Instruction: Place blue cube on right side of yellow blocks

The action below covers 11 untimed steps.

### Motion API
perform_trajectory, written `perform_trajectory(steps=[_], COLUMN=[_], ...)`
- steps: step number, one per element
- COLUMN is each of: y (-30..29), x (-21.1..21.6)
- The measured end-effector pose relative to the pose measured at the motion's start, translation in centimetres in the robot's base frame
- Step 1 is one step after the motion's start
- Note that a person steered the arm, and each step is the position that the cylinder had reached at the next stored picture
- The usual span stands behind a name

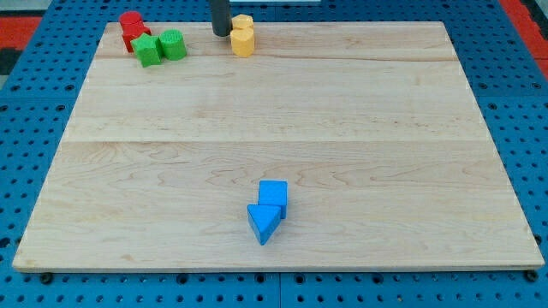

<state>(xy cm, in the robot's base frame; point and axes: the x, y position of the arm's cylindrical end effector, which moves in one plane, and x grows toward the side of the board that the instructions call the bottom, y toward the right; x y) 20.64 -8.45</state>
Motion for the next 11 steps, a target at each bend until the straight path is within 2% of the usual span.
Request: perform_trajectory(steps=[1, 2, 3, 4, 5, 6, 7, 8, 9, 10, 11], y=[-0.7, -0.6, 1.6, 8.3, 18.5, 20.7, 14.5, 13.8, 4.6, 1.4, 1.5], x=[1.1, 8.7, 18.2, 21.2, 22.8, 32.5, 41.2, 41.2, 41.2, 40.5, 39.1])
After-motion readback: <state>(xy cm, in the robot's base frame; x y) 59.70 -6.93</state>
